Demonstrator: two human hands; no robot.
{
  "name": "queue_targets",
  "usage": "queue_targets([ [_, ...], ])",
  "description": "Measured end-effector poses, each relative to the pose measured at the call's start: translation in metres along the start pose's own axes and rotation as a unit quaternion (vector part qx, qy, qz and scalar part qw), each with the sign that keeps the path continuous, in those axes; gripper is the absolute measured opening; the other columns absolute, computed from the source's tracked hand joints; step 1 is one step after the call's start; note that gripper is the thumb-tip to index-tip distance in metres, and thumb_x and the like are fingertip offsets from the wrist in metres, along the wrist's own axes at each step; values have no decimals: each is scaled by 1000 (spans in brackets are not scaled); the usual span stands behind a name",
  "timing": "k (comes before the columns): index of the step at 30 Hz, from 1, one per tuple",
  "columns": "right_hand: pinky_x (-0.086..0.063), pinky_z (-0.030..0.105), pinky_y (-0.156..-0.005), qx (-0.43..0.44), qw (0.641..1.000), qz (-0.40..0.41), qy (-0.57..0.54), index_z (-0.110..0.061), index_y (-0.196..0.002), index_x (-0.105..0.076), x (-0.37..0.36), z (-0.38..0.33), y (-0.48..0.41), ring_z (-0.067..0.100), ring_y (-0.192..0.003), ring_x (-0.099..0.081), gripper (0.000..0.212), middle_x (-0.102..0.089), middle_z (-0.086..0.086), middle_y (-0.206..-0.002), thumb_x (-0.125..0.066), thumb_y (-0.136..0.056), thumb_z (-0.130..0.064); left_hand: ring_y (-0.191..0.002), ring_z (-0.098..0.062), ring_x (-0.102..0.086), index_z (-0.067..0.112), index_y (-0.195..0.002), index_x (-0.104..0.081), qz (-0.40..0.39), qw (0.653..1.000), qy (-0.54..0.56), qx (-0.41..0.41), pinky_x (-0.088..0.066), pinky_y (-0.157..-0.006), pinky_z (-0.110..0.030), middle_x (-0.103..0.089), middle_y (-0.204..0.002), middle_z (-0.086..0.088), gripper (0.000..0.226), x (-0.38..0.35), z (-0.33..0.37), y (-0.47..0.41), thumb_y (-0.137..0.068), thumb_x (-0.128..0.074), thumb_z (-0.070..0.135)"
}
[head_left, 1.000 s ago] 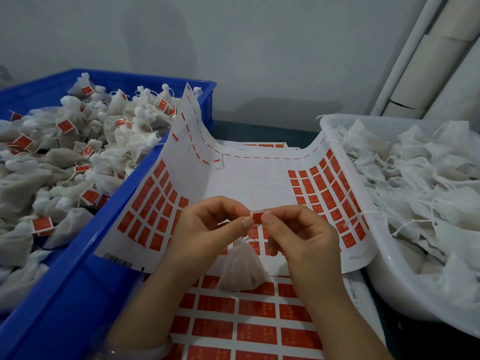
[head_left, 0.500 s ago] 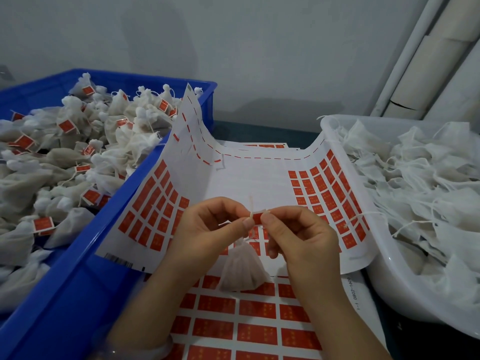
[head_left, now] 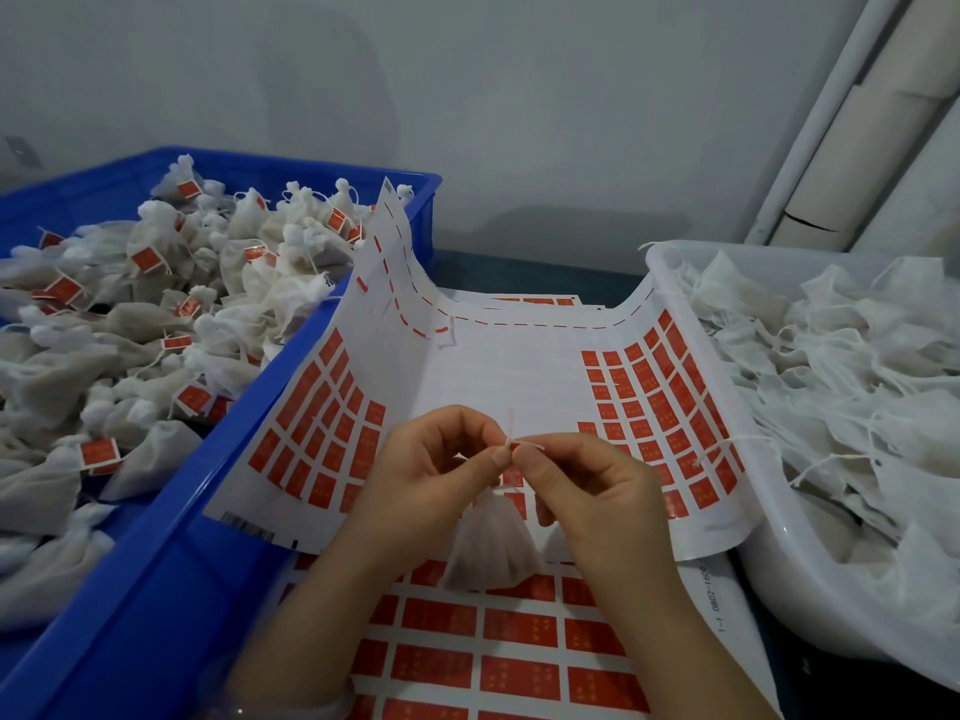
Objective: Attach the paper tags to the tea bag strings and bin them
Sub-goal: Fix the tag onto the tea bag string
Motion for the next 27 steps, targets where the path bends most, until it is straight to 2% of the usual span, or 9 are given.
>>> queue_targets([
  [6,-46,4,-57,32,999,18,12,-42,-76,-63,4,-5,-1,-8,-76,-63,15,-65,-32,-71,-65,-62,-39,-70,-12,-63,14,-82,-62,26,1000,-9,-9,-54,-67,-20,-65,-71,7,10,-1,-1,1,-85,-58,6],
  [11,-48,8,-54,5,999,3,-49,-41,-93,-61,2,-1,-2,-4,-77,-64,40,-68,-27,-83,-65,-55,-48,-73,-13,-64,14,-82,-63,27,1000,0,4,-55,-69,-21,-66,-72,6,13,2,-5,0,-86,-58,3],
  [14,-50,11,-57,25,1000,13,-5,-38,-82,-66,3,-2,-2,1,-76,-64,24,-69,-20,-82,-64,-60,-47,-70,-11,-62,15,-81,-62,16,999,-28,0,-53,-67,-19,-64,-69,8,12,-2,-5,1,-87,-58,5],
  [16,-49,8,-60,41,999,18,20,-38,-77,-65,3,-3,-1,-2,-78,-64,12,-68,-23,-80,-62,-65,-39,-70,-10,-62,17,-81,-62,19,999,-42,-7,-52,-65,-18,-63,-69,10,13,-3,-5,2,-86,-60,6],
  [19,-47,6,-59,40,999,22,22,-40,-76,-65,5,-3,-1,-5,-76,-63,12,-68,-27,-77,-63,-64,-39,-75,-15,-63,21,-81,-62,32,998,-55,-17,-55,-69,-25,-65,-73,9,13,-1,-2,2,-85,-62,8],
  [21,-48,6,-58,24,999,22,-2,-42,-80,-65,6,-2,-2,-4,-75,-64,20,-69,-25,-78,-63,-60,-47,-74,-14,-63,21,-80,-63,34,997,-63,-30,-55,-69,-24,-64,-72,10,13,0,2,2,-85,-62,10],
  [23,-48,7,-59,9,999,6,-31,-44,-91,-61,3,2,-3,-4,-79,-64,38,-68,-25,-84,-61,-55,-56,-73,-11,-62,22,-78,-62,37,997,-61,-36,-53,-68,-21,-63,-71,11,15,2,4,2,-86,-60,10],
  [25,-48,7,-60,-9,998,-45,-30,-43,-99,-57,-7,6,-2,-6,-84,-63,51,-66,-28,-90,-60,-51,-61,-74,-10,-60,23,-78,-61,47,996,-56,-45,-51,-68,-20,-61,-71,11,17,5,6,2,-88,-59,10],
  [27,-48,8,-59,-11,994,-104,24,-42,-95,-58,-22,8,2,-5,-83,-61,49,-65,-30,-89,-62,-50,-63,-75,-12,-59,21,-77,-61,57,996,-37,-53,-51,-70,-22,-61,-71,9,11,7,9,2,-85,-58,14],
])
Point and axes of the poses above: each hand's wrist, its own y-axis away from the middle knuckle, its own x-axis out of the back of the hand, z = x × y, the point moved 9 cm from there along -y, towards the middle knuckle
